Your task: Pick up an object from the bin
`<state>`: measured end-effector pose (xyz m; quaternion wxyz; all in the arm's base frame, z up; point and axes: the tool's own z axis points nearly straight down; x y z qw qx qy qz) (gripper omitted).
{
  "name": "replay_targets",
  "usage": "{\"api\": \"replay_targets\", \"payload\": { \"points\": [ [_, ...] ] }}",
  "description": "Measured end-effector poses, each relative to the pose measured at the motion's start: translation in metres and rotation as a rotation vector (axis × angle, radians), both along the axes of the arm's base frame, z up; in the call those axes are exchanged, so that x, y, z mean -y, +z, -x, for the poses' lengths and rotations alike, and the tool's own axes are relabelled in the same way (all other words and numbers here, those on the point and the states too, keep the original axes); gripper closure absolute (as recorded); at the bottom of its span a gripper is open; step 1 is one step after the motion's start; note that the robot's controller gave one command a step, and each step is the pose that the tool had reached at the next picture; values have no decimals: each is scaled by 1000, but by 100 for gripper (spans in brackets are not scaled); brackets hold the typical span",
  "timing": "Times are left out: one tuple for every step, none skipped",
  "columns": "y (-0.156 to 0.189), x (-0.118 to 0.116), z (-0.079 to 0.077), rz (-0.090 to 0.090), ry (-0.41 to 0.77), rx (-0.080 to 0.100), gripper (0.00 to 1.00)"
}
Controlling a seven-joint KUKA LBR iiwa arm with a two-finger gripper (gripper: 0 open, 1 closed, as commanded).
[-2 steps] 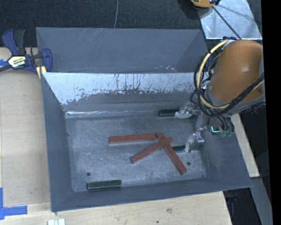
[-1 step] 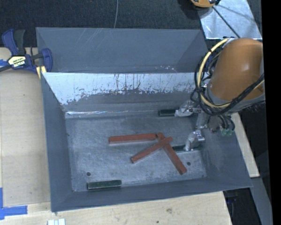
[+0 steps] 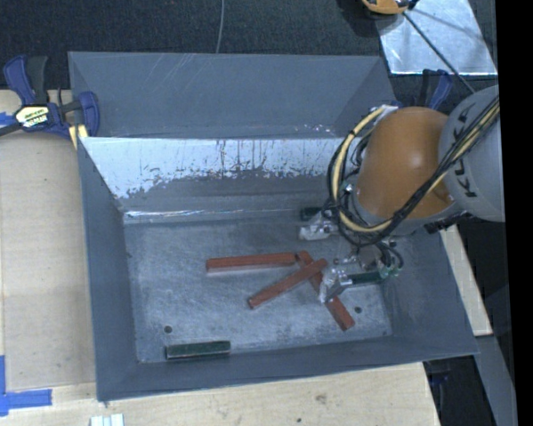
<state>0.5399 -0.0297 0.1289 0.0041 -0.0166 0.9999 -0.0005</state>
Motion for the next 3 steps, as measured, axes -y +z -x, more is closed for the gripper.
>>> {"api": "replay_targets", "payload": {
  "points": [
    [2,-37,-3,0,125,-9,0],
    [-7,-48,-20,0,169,-3,0],
    [-54,-55,-25,1,237,-4,0]
  ]
}}
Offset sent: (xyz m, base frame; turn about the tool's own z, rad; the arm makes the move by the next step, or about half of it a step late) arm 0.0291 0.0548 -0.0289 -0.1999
